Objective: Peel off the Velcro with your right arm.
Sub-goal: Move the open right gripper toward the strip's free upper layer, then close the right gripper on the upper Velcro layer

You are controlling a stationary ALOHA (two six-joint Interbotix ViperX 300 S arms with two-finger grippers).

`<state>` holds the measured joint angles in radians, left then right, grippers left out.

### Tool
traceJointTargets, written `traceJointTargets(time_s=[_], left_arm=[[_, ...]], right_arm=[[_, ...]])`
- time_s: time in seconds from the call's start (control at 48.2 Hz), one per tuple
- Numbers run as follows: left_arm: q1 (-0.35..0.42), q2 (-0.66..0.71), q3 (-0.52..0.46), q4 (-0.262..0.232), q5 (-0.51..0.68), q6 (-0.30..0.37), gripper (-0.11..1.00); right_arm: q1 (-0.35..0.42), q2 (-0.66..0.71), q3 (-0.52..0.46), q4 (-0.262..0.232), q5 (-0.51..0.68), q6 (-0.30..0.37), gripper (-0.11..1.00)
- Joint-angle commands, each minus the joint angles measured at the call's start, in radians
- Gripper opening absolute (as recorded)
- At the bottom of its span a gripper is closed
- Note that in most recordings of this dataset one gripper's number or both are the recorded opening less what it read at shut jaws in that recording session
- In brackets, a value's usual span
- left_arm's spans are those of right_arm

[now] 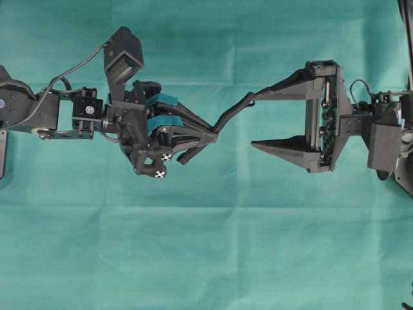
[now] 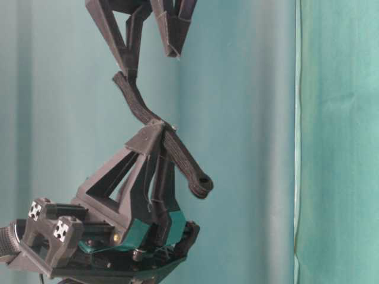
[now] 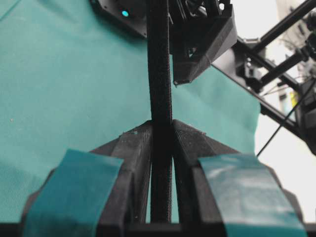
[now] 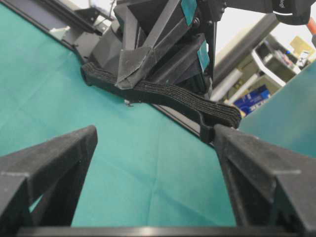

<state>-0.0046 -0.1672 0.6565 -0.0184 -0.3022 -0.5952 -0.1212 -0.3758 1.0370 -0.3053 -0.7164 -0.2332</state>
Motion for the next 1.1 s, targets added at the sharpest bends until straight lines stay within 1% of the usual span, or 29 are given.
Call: traceJointTargets(time_s=[0.0, 0.29, 0.353, 0.394, 0.477, 0.685, 0.747, 0.83, 1.079], left_arm=[[0.006, -0.020, -0.011, 0.000, -0.012, 0.000, 0.10], [0.006, -0.020, -0.008, -0.002, -0.012, 0.000, 0.10], [0.006, -0.018, -0.006, 0.000, -0.012, 0.000, 0.10], [0.006, -0.018, -0.006, -0.002, -0.012, 0.000, 0.10], [0.006, -0.018, -0.006, -0.002, -0.012, 0.002, 0.10], [0.005, -0.017, -0.006, 0.000, -0.012, 0.000, 0.10], [0.002, -0.017, -0.006, 0.000, -0.011, 0.002, 0.10], [0.002, -0.017, -0.006, -0.002, -0.012, 0.002, 0.10], [0.000, -0.017, -0.002, 0.000, -0.012, 0.000, 0.10]], right_arm=[[0.005, 0.000, -0.026, -0.002, -0.014, -0.002, 0.59], [0.005, 0.005, -0.034, -0.002, -0.028, 0.000, 0.59], [0.005, 0.005, -0.034, -0.002, -0.029, 0.000, 0.56], [0.005, 0.005, -0.032, -0.003, -0.029, 0.000, 0.53], [0.005, 0.005, -0.032, -0.003, -0.029, -0.002, 0.43], [0.005, 0.003, -0.032, -0.002, -0.029, -0.002, 0.13], [0.005, 0.005, -0.034, -0.002, -0.029, -0.002, 0.06], [0.005, 0.005, -0.034, -0.002, -0.029, 0.000, 0.01], [0.005, 0.005, -0.037, 0.002, -0.029, 0.000, -0.05]])
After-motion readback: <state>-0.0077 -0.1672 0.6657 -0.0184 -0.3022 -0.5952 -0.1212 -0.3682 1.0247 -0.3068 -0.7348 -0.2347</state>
